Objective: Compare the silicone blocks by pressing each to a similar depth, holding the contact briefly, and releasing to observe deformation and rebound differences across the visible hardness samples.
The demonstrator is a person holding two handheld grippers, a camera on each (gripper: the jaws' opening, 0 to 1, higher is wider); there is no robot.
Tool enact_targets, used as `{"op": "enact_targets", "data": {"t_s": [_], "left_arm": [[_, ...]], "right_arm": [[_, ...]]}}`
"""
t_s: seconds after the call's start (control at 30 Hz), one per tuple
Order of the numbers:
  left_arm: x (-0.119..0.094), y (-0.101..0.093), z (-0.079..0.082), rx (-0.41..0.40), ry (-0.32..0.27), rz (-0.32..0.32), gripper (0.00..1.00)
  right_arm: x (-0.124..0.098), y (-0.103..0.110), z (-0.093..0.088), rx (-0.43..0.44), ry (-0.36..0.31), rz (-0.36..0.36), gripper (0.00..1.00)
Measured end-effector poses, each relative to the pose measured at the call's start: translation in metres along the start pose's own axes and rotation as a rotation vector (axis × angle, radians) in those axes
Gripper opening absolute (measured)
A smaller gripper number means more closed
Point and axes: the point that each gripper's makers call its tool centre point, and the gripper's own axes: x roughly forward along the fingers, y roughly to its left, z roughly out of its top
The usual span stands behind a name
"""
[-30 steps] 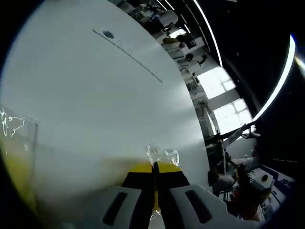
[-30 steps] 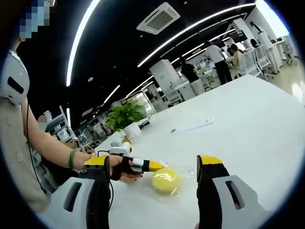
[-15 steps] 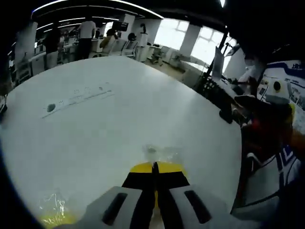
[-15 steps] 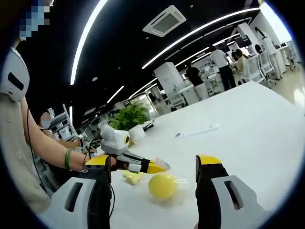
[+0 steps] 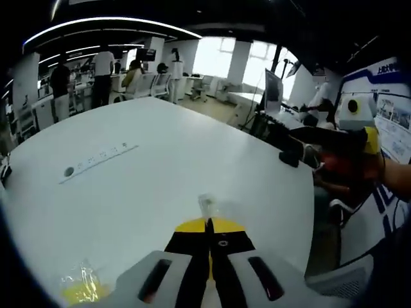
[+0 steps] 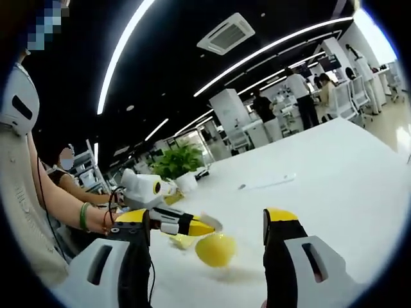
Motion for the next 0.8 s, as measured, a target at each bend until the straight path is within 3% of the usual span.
{"op": "enact_targets", "data": {"t_s": [0.33,0.8], "left_arm": [[-0.023,-0.002,0.002,0.03,-0.012,0.027,0.0],[-0.081,-0.002,0.028,0.076,-0.095,0.087,0.0]], "right_arm": [[-0.002,0.016,0.007,-0.028,-0.004,0.018,0.66],[0.0,0.043,0.02,-0.109,0.019,0.06,0.67]]}}
